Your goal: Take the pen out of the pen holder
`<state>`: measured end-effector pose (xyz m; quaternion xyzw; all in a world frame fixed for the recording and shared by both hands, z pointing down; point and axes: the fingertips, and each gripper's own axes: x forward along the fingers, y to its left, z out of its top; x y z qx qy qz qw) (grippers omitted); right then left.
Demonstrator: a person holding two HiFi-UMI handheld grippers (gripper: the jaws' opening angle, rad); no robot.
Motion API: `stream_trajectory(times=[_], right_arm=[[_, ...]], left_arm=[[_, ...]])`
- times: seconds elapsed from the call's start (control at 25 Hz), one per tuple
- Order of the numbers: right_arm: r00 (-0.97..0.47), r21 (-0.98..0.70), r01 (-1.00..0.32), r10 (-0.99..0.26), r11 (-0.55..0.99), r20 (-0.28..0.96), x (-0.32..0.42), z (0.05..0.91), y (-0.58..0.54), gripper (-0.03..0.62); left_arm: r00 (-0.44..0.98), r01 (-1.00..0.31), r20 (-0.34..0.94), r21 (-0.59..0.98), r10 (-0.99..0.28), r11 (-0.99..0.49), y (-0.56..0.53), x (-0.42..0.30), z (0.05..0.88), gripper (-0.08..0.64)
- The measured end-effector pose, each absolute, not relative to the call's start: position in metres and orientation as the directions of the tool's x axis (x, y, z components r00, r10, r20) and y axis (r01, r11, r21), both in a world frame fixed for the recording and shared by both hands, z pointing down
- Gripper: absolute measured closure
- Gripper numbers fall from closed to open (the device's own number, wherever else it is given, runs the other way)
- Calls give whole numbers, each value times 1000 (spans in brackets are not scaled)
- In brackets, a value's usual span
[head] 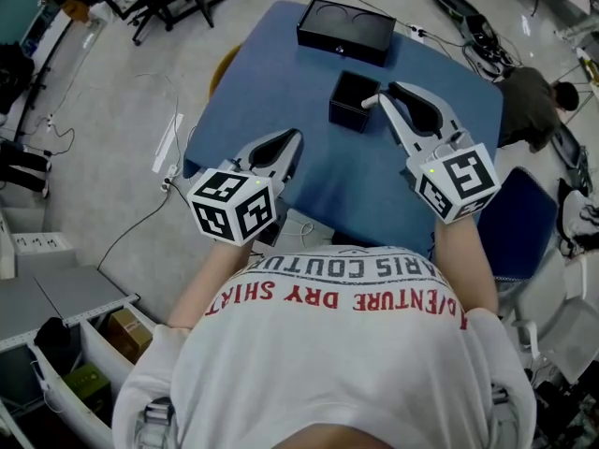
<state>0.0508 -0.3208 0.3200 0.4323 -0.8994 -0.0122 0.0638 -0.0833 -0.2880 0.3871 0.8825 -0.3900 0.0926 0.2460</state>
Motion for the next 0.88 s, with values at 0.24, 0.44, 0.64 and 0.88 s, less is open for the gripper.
stream_trajectory(times=[0.24, 0.44, 0.64, 0.88], right_arm=[[-622, 27, -779, -777, 627, 96, 53, 310, -293, 511], [-622, -28, -781, -773, 624, 121, 56, 323, -269, 510], [-636, -78, -772, -760, 631, 136, 60, 345, -252, 511], [-638, -105, -770, -755, 629, 154, 63, 362, -241, 509]], left_arm=[[704, -709, 335, 356, -625, -608, -278, -80, 381, 528], [726, -688, 324, 352, -607, -635, -271, -75, 381, 528], [732, -681, 320, 353, -602, -641, -268, -68, 387, 528], [747, -665, 336, 355, -574, -658, -269, -56, 389, 528]])
